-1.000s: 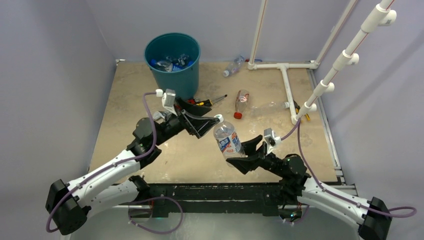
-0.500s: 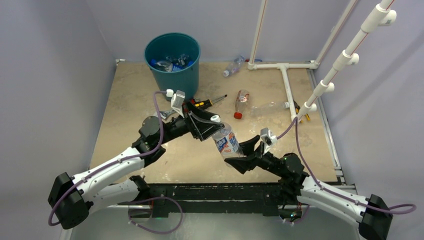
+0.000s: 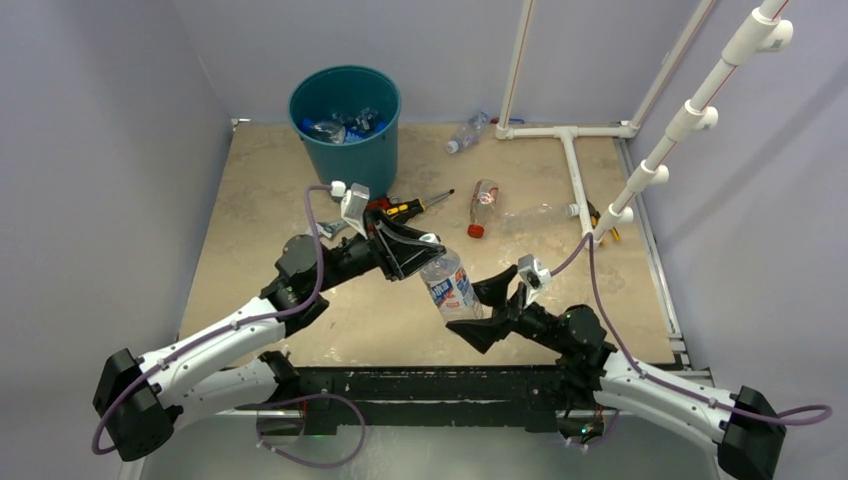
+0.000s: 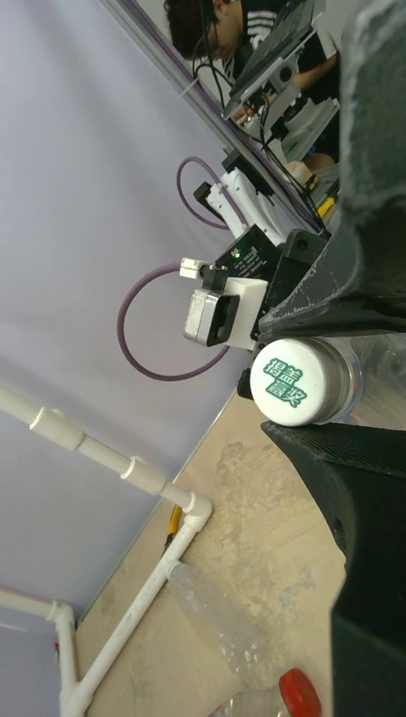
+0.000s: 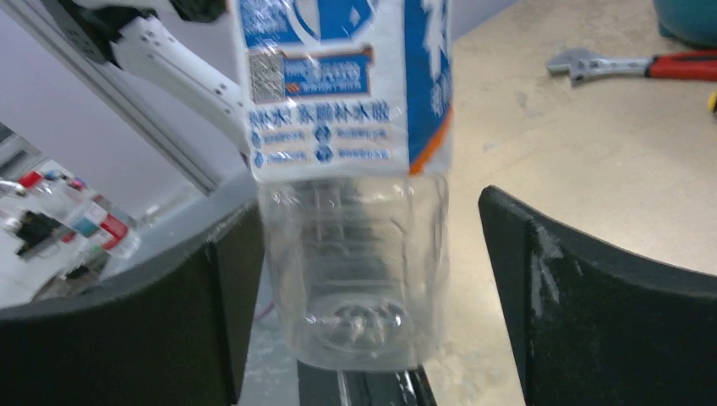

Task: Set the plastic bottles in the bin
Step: Pick up the plastic bottle at the center of the board, then place the plastic bottle in the trash bin.

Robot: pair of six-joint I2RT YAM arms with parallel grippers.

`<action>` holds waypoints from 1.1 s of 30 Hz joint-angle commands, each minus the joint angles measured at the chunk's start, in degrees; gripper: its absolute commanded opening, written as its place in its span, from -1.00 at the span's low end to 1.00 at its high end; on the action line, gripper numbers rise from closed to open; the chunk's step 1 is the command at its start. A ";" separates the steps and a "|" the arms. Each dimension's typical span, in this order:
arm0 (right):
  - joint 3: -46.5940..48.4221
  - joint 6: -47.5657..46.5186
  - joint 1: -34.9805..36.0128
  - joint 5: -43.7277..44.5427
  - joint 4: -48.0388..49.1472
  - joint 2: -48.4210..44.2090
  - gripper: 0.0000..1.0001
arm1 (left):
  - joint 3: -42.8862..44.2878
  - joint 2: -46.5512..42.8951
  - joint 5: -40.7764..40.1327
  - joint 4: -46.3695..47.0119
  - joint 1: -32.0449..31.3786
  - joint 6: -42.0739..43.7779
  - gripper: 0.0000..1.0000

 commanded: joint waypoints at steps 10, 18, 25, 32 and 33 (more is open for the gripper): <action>11.48 -1.75 -0.18 6.91 -24.07 -13.03 0.98 | 22.68 -5.48 -35.62 -18.54 -0.44 32.71 -1.00; 9.31 -0.05 -0.18 9.43 -28.19 -16.93 0.98 | 50.53 14.56 -54.62 -29.72 6.49 47.04 -1.00; 6.80 3.28 -0.18 7.35 -26.31 -16.12 0.98 | 61.09 25.68 -52.32 -27.45 19.53 41.43 -1.00; 7.61 2.21 -0.19 8.01 -30.92 -16.86 0.98 | 63.81 33.79 -55.58 -25.13 28.01 41.02 -1.00; 7.44 2.11 -0.19 8.09 -30.94 -16.94 0.98 | 63.96 34.78 -56.30 -24.52 28.49 41.62 -1.00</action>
